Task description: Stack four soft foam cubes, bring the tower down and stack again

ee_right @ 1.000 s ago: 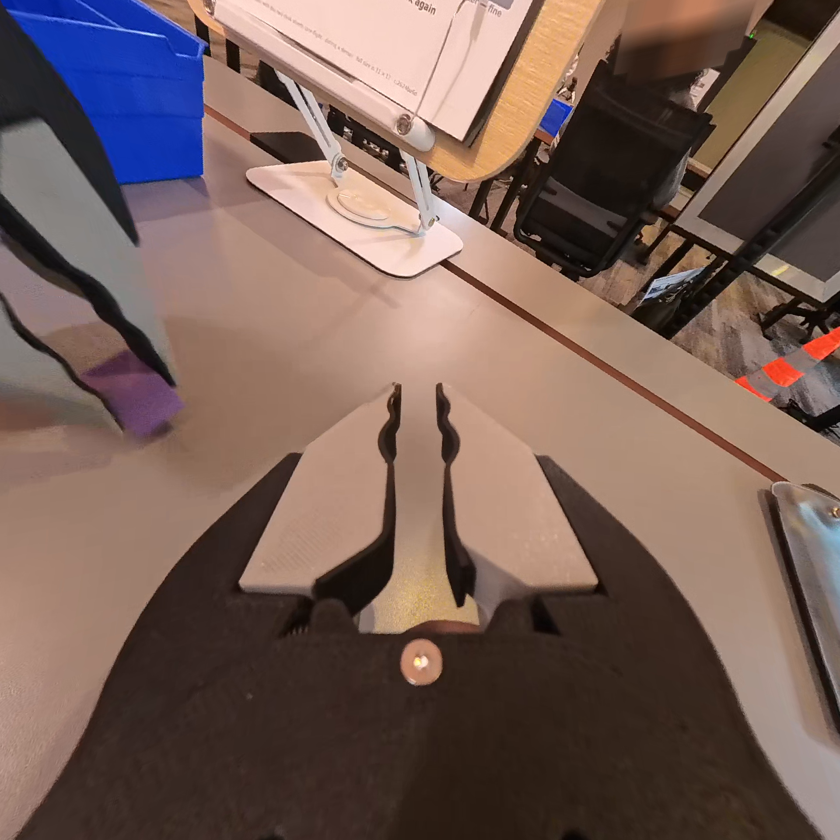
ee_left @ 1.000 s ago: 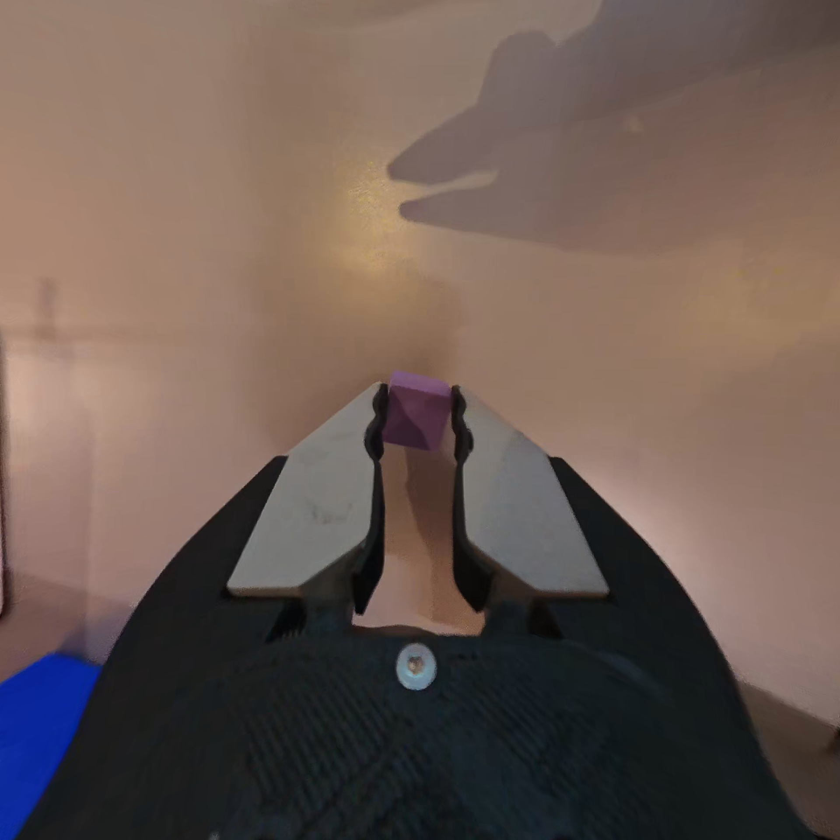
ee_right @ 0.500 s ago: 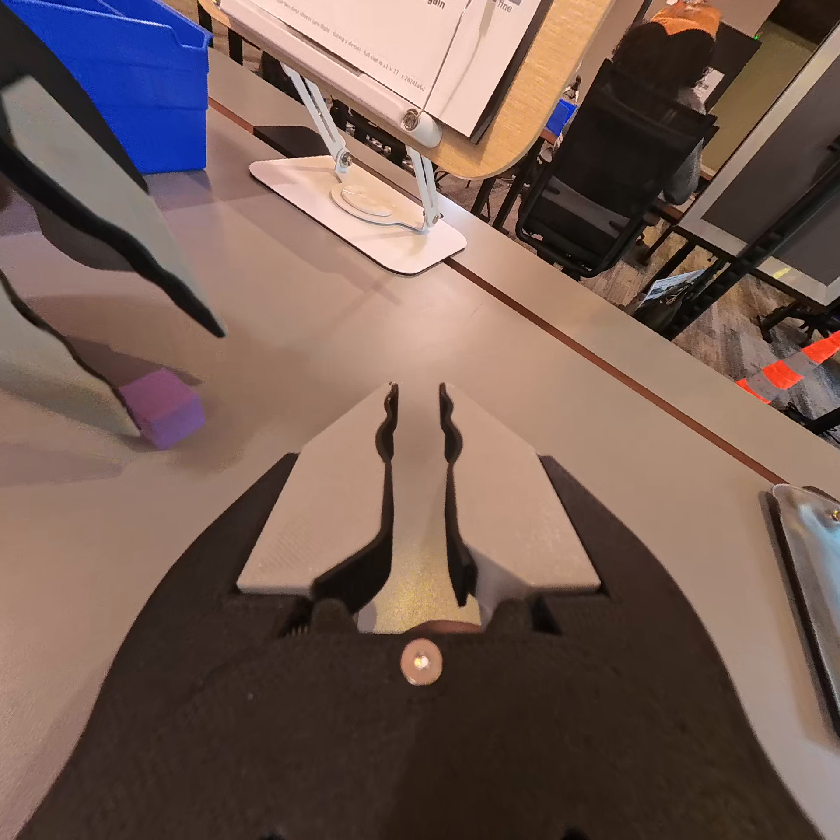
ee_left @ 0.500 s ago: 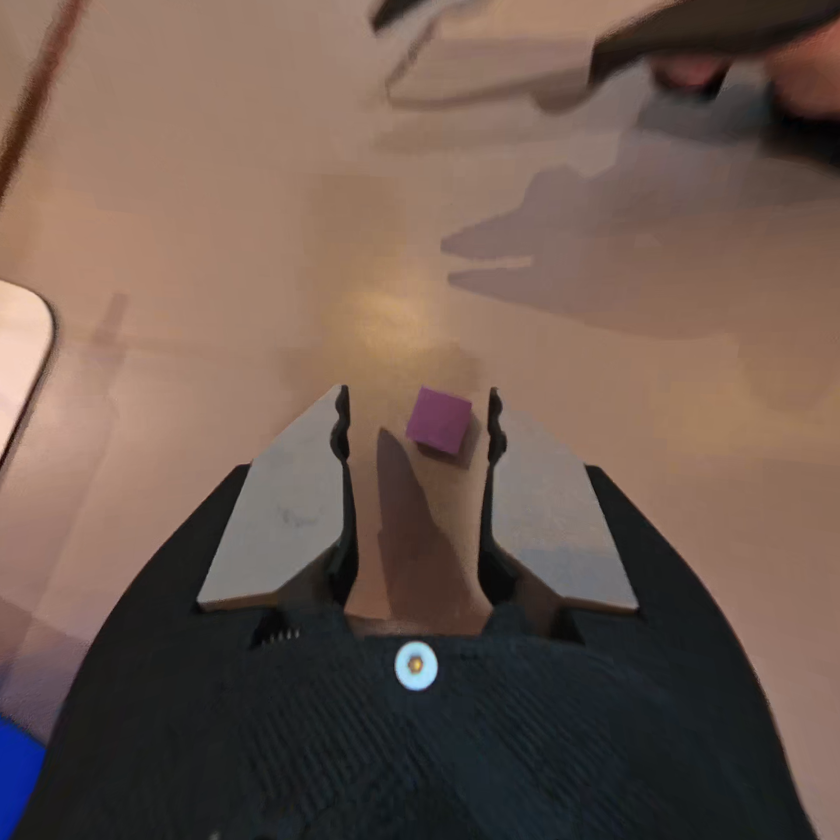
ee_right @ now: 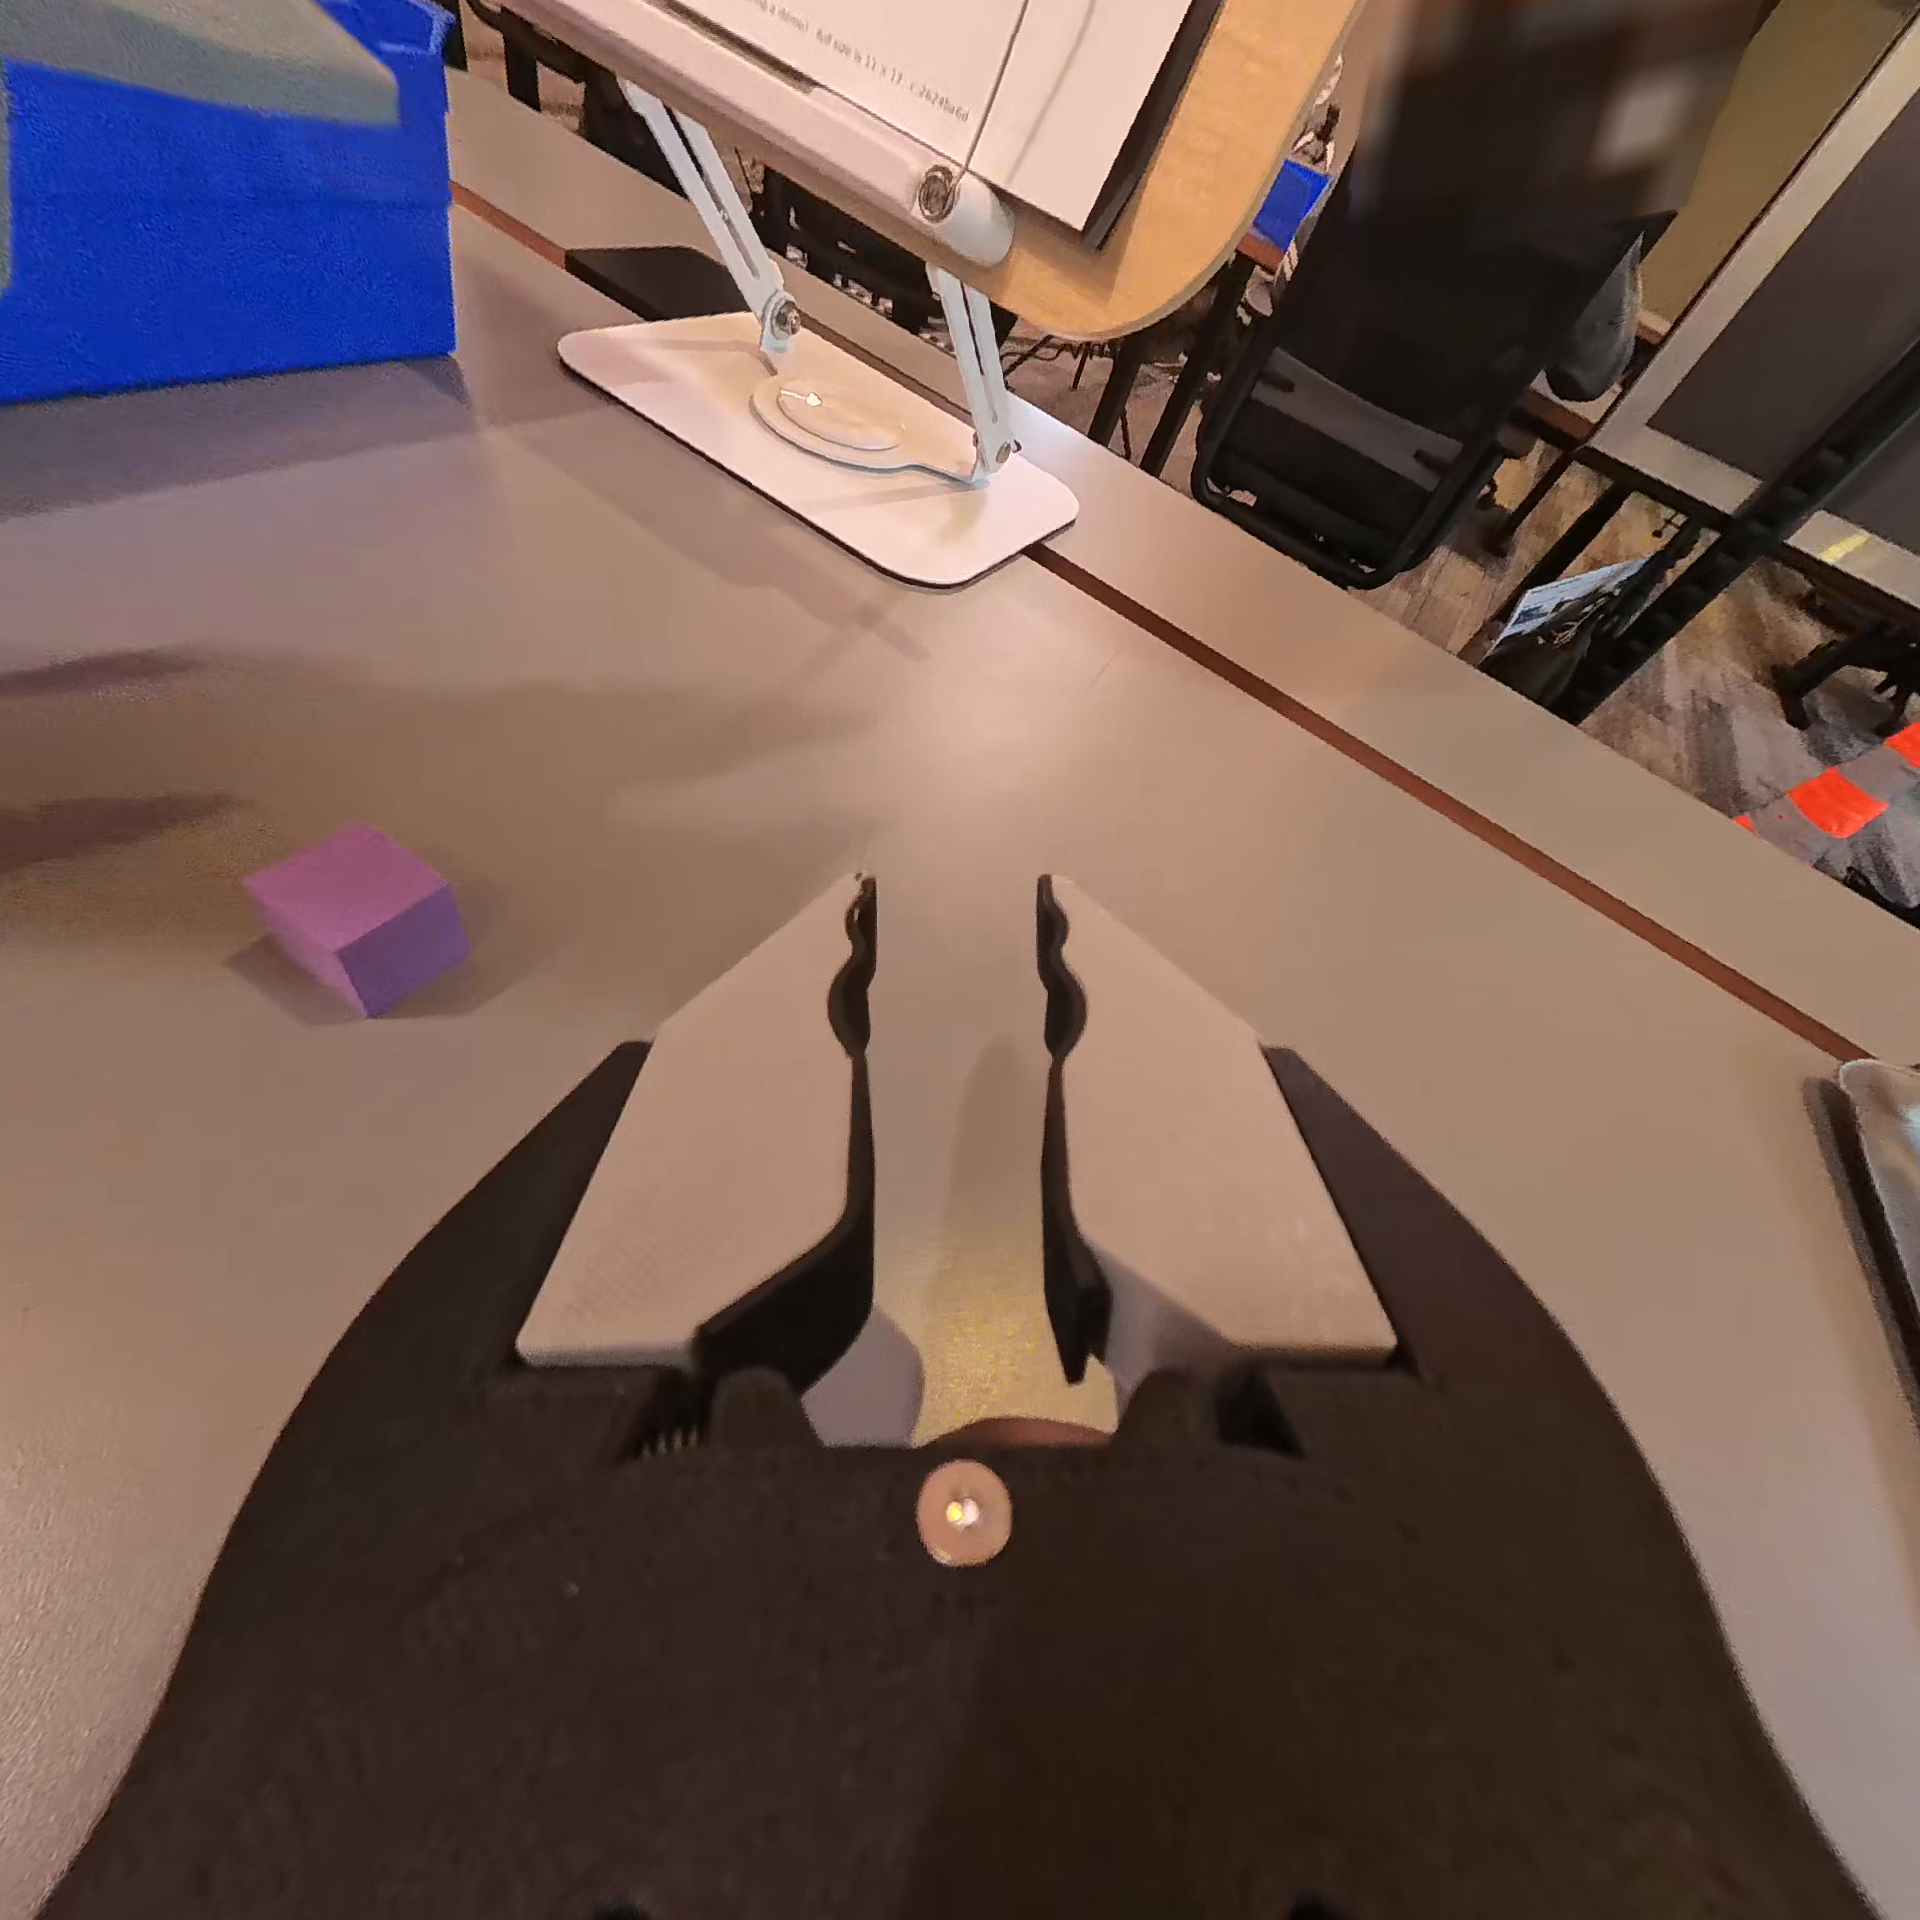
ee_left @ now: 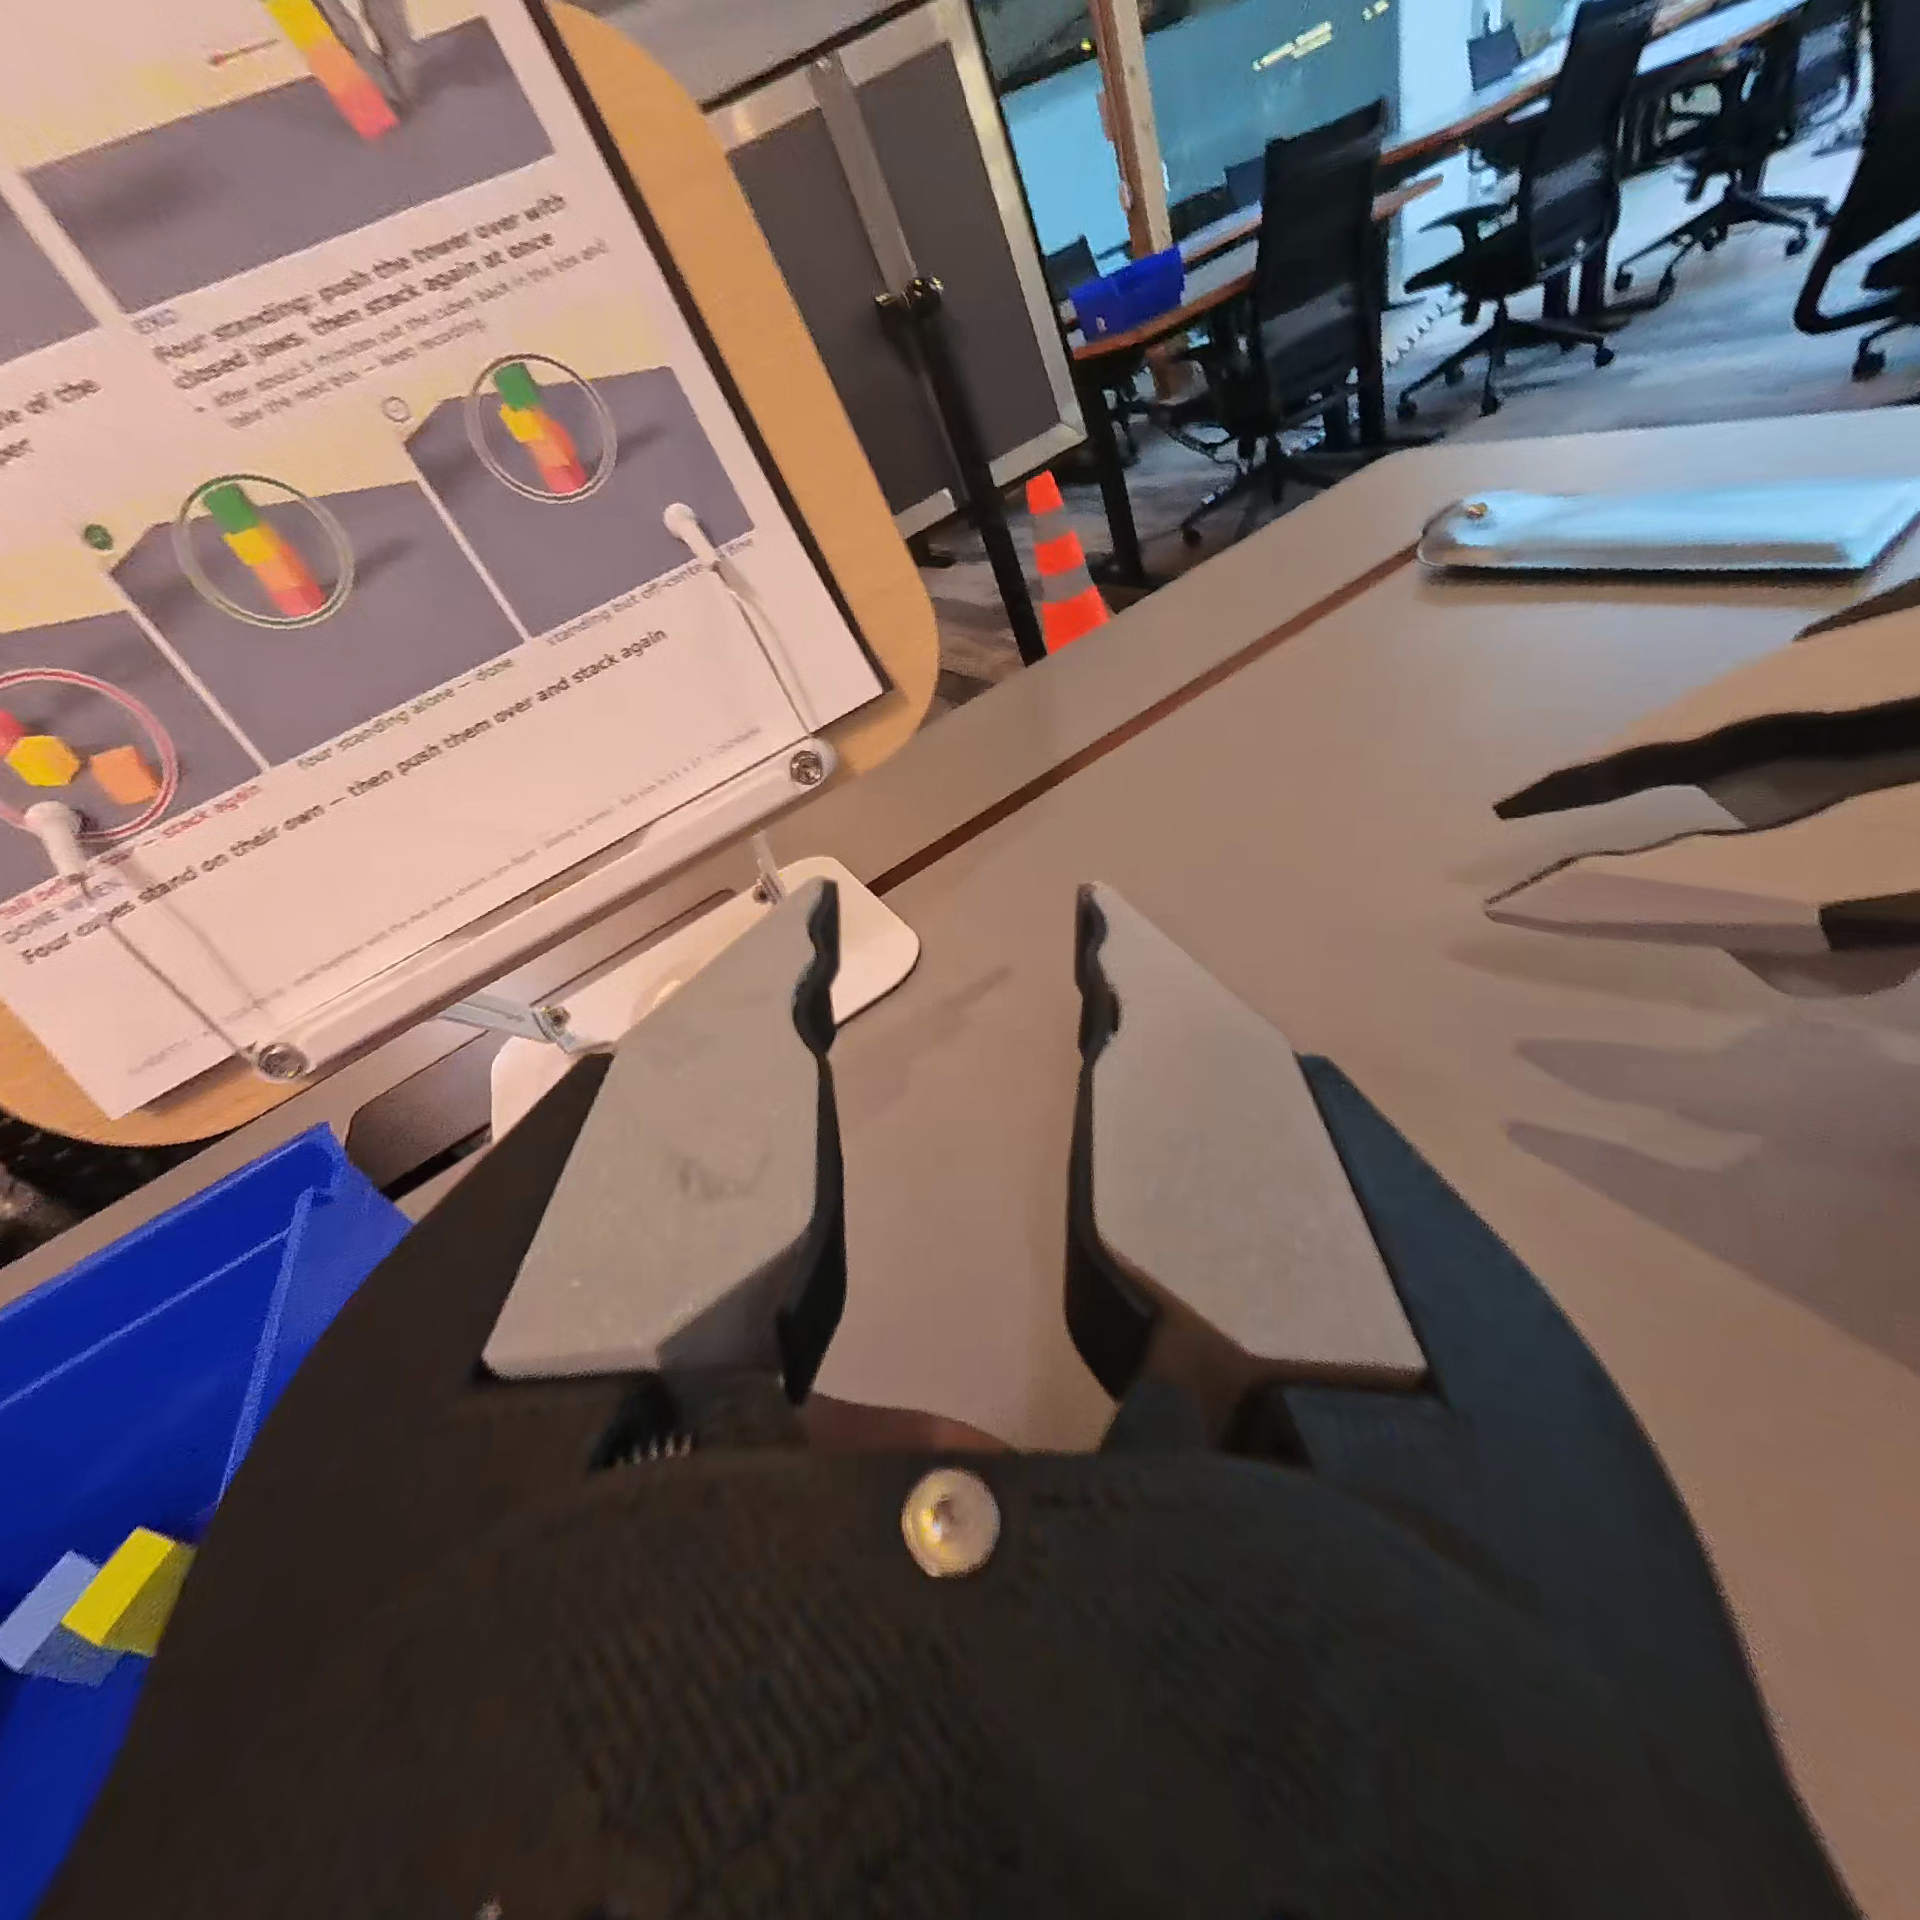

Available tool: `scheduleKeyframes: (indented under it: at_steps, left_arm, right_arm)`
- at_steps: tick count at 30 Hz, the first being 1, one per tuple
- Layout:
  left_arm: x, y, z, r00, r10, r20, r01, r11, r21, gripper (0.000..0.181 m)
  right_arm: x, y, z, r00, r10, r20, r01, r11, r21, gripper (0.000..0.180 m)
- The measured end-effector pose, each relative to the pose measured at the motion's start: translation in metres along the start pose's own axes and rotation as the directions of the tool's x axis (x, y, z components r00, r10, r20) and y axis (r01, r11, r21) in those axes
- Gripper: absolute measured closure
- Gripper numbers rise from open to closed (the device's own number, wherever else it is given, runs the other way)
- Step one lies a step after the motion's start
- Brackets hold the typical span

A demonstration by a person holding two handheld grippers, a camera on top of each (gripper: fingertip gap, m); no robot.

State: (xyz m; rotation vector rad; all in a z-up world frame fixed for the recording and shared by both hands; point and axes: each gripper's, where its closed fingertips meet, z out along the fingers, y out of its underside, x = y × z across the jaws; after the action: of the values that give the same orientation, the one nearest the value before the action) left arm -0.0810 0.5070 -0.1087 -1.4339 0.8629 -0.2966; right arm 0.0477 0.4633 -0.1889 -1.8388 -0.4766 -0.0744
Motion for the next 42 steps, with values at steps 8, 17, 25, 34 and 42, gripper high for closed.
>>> scheduleKeyframes:
  at_steps: [8,17,25,34,42]
  left_arm:
    - [-0.021,0.023,0.005,0.993,-0.014,0.114,0.019,0.999,-0.049,0.134]
    - [-0.019,0.034,0.008,0.991,0.027,0.129,-0.016,0.996,-0.090,0.136]
    - [-0.013,0.042,0.011,0.991,0.071,0.115,-0.057,0.991,-0.120,0.135]
    - [-0.009,0.046,0.013,0.991,0.086,0.106,-0.071,0.988,-0.136,0.135]
    - [-0.007,0.048,0.011,0.986,0.135,0.103,-0.119,0.982,-0.145,0.136]
  right_arm:
    - [0.001,0.000,0.000,1.000,0.004,-0.002,-0.004,1.000,0.001,0.152]
    - [0.000,-0.005,-0.004,1.000,0.004,0.012,-0.004,1.000,0.023,0.152]
    - [-0.002,-0.005,-0.003,1.000,-0.007,0.017,0.006,1.000,0.019,0.152]
    - [-0.005,-0.003,-0.002,1.000,-0.014,0.023,0.014,1.000,0.011,0.152]
    - [-0.003,-0.004,-0.002,1.000,-0.009,0.023,0.009,1.000,0.013,0.152]
